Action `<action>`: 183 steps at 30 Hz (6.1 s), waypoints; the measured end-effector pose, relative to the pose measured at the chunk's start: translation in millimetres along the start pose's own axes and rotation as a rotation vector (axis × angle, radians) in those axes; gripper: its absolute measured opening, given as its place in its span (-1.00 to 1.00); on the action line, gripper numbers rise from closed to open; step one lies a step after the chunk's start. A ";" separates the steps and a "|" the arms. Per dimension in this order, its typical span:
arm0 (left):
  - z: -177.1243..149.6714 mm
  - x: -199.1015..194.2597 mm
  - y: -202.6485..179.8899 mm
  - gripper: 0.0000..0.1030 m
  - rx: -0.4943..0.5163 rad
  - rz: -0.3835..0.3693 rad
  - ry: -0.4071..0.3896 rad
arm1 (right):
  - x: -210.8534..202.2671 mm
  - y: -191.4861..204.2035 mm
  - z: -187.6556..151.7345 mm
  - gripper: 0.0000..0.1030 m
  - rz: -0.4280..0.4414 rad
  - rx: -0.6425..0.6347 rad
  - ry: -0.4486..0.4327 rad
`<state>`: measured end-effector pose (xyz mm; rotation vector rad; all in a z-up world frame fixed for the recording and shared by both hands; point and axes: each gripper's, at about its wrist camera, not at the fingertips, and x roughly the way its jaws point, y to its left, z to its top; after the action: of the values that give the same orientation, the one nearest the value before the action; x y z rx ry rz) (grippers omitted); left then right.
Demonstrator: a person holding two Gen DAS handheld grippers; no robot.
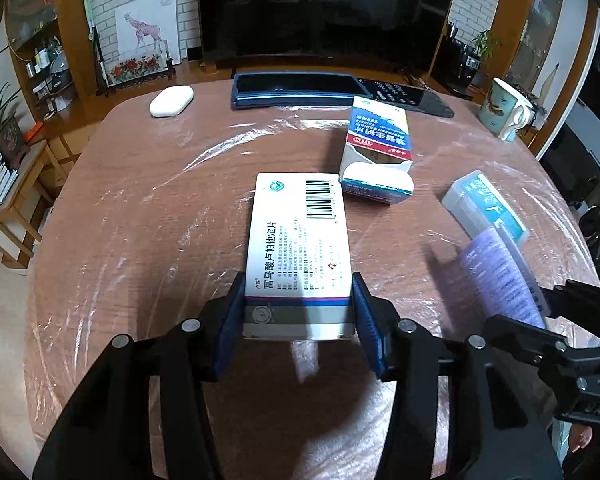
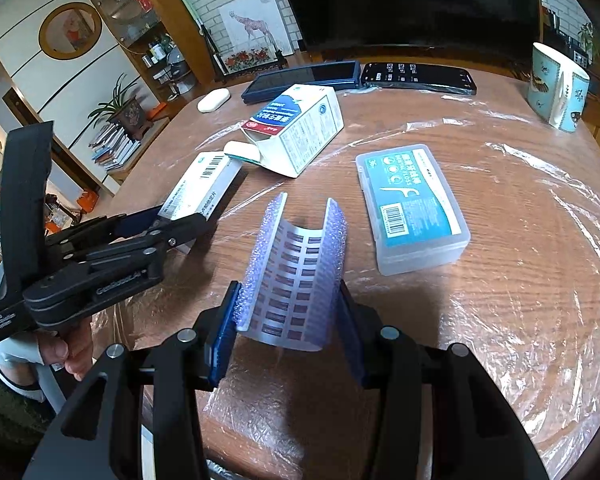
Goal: Collect trash
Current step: 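Carry the medicine box and comb rack in both tools over the wastebasket, then open both tools to drop the medicine box and comb rack into the wastebasket, then grasp the Naproxen box with the left tool while the right tool grasps the blue floss box, then carry the Naproxen box and floss box in both tools over the wastebasket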
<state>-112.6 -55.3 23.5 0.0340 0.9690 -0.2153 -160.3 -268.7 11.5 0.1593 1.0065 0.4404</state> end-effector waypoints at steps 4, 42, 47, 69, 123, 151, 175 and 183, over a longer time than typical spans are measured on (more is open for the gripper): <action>-5.4 -9.3 1.8 -0.01 -0.009 -0.020 -0.003 | -3.3 2.4 -3.2 -0.12 -0.008 -0.003 -0.007; -104.1 -104.1 -64.0 0.00 0.050 -0.121 -0.039 | -101.3 3.8 -102.5 -0.12 -0.047 -0.046 -0.073; -121.2 -117.2 -73.8 0.00 0.055 -0.121 -0.036 | -113.1 3.5 -119.5 -0.12 -0.026 -0.055 -0.064; -179.0 -120.8 -108.1 0.00 0.141 -0.149 0.067 | -105.0 -6.5 -190.8 -0.12 -0.016 -0.058 0.067; -56.9 -99.3 -45.7 0.85 0.164 0.011 -0.087 | -75.6 -1.4 -57.7 0.92 -0.253 -0.052 -0.142; 97.5 60.5 -52.7 0.49 0.168 -0.074 0.045 | 38.3 -40.0 44.3 0.32 -0.270 -0.115 0.012; 84.0 44.9 -39.5 -0.09 0.109 -0.102 0.032 | 26.6 -36.5 43.8 0.05 -0.287 -0.126 -0.025; 68.3 27.3 -38.5 -0.09 0.112 -0.094 0.012 | 16.6 -34.8 36.5 0.05 -0.294 -0.114 -0.035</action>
<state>-49.6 -106.0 42.4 0.0931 0.9710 -0.3564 -112.1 -290.3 6.6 -0.0823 0.9496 0.2247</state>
